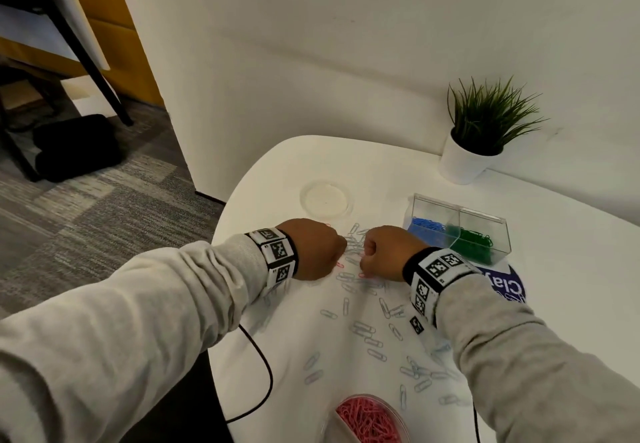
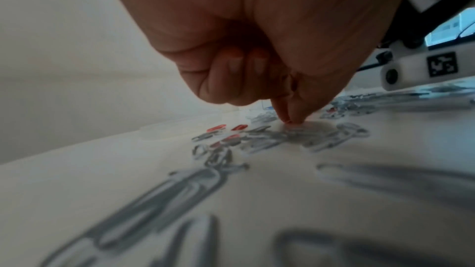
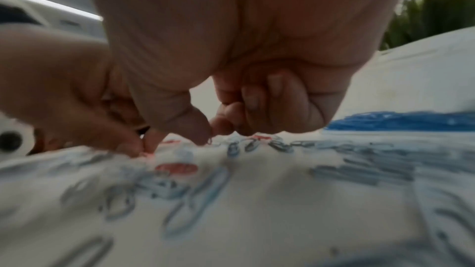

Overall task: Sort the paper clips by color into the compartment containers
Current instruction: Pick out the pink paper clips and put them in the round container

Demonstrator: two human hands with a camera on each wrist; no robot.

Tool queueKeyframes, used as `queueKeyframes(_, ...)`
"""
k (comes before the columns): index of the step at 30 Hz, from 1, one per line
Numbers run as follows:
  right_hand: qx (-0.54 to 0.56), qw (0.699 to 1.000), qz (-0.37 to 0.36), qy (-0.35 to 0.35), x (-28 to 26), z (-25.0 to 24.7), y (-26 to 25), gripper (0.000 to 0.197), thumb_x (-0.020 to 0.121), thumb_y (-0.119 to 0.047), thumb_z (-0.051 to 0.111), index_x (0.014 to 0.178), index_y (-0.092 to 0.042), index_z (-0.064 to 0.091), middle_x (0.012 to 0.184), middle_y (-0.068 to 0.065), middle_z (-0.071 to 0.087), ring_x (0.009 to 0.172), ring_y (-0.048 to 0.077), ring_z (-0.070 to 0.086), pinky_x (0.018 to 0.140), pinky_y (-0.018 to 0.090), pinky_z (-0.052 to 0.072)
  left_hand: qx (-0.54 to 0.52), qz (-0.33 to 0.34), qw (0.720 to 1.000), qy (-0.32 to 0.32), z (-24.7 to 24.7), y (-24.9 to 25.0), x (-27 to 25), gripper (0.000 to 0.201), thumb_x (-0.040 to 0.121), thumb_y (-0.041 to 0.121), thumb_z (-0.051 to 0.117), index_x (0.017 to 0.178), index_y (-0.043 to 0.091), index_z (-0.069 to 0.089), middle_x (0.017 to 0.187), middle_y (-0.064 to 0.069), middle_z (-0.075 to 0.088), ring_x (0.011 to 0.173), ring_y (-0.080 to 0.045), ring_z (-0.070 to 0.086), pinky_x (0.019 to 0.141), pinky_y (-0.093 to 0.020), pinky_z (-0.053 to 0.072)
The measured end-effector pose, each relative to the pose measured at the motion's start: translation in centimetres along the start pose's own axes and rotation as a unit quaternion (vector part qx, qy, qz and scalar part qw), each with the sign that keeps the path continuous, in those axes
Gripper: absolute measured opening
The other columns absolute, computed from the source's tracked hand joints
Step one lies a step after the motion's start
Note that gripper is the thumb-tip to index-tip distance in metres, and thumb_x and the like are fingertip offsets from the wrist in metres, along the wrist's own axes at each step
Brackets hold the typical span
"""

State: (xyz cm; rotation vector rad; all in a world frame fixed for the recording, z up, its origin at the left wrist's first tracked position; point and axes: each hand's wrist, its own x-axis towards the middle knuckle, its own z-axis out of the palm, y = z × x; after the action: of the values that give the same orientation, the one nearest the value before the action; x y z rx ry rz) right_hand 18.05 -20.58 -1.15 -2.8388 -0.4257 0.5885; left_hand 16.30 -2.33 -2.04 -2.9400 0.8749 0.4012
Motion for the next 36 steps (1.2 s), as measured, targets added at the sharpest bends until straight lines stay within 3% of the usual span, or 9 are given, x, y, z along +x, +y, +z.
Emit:
queueKeyframes(3,0.272,0.961,0.03,0.041,-0.5,-0.6,1.1,0.016,0.086,-0.008,0.058,0.072,-0.013,0.053,0.071,0.004,0.054,0.06,0.015,0.044,0.053,0.026,0.035,-0.064,-0.047,0.997,0.023,-0.5,-0.6,-0.4,0.022,0.093,0.035,0.048,0.092,0.016,0.059,0.09,-0.002,0.062,0.084,-0.026,0.059,0.07,-0.03,0.045)
queueKeyframes(5,0.518,0.853,0.045,0.048,-1.3,-0.8,2.0,0.025,0.087,0.007,0.052,0.069,-0.01,0.048,0.069,0.012,0.052,0.052,0.016,0.038,0.045,0.024,0.03,-0.236,-0.122,0.963,0.045,-1.0,-1.9,-0.5,0.026,0.099,0.027,0.046,0.082,0.012,0.057,0.083,-0.004,0.058,0.077,-0.022,0.057,0.067,-0.028,0.042)
queueKeyframes(8,0.676,0.734,0.031,0.058,-2.5,-1.2,2.9,0.029,0.088,0.013,0.05,0.073,-0.012,0.048,0.067,0.011,0.054,0.048,0.014,0.04,0.039,0.02,0.031,-0.613,-0.273,0.734,0.108,-2.0,-4.4,-0.9,0.03,0.091,0.017,0.048,0.062,0.016,0.042,0.059,-0.004,0.039,0.045,-0.018,0.033,0.047,-0.022,0.024)
queueKeyframes(10,0.706,0.706,0.021,0.056,-2.7,-1.5,3.4,0.026,0.089,0.013,0.049,0.088,-0.012,0.056,0.067,0.008,0.055,0.05,0.015,0.043,0.039,0.02,0.035,-0.672,-0.288,0.673,0.115,-2.1,-6.2,-1.5,0.031,0.093,0.023,0.052,0.065,0.018,0.04,0.056,-0.002,0.037,0.043,-0.016,0.03,0.044,-0.02,0.021)
queueKeyframes(15,0.67,0.74,0.063,-0.006,-2.5,-0.8,3.9,0.026,0.085,0.011,0.037,0.083,-0.008,0.055,0.072,0.01,0.053,0.055,0.017,0.044,0.046,0.024,0.033,-0.651,-0.254,0.714,0.051,-0.9,-8.6,-2.8,0.011,0.101,0.015,0.053,0.095,0.011,0.062,0.07,-0.004,0.056,0.055,-0.014,0.053,0.044,-0.022,0.04)
queueKeyframes(17,0.532,0.845,0.058,-0.009,-2.4,-0.3,3.4,0.019,0.088,0.005,0.047,0.08,-0.009,0.057,0.07,0.006,0.053,0.056,0.015,0.044,0.048,0.026,0.034,-0.599,-0.242,0.763,0.032,-0.4,-8.6,-2.9,0.017,0.099,0.012,0.052,0.096,0.009,0.069,0.071,-0.002,0.054,0.057,-0.014,0.049,0.048,-0.022,0.039)
queueKeyframes(20,0.144,0.989,-0.033,0.017,-2.1,0.7,2.7,0.003,0.088,-0.021,0.067,0.084,-0.022,0.067,0.074,-0.012,0.057,0.065,0.004,0.05,0.059,0.017,0.038,-0.369,-0.186,0.91,0.028,-0.2,-7.5,-2.7,0.014,0.093,0.029,0.063,0.092,0.023,0.075,0.079,0.013,0.061,0.073,-0.009,0.054,0.063,-0.018,0.039)
queueKeyframes(24,-0.004,0.998,-0.07,0.006,-1.6,1.6,2.1,0.008,0.092,-0.036,0.063,0.091,-0.028,0.064,0.096,-0.011,0.059,0.087,0.008,0.054,0.075,0.024,0.041,-0.153,-0.137,0.978,0.037,0.1,-6.0,-2.1,0.013,0.088,0.045,0.065,0.087,0.034,0.071,0.089,0.016,0.062,0.086,-0.008,0.053,0.078,-0.024,0.042)
queueKeyframes(36,-0.054,0.997,-0.047,-0.035,-2.2,1.2,0.7,0.015,0.087,-0.035,0.062,0.081,-0.023,0.054,0.086,-0.006,0.054,0.079,0.013,0.052,0.072,0.028,0.045,-0.057,-0.115,0.992,-0.001,0.0,-4.8,-2.2,0.015,0.09,0.035,0.053,0.097,0.028,0.064,0.098,0.008,0.064,0.094,-0.018,0.06,0.081,-0.032,0.052)
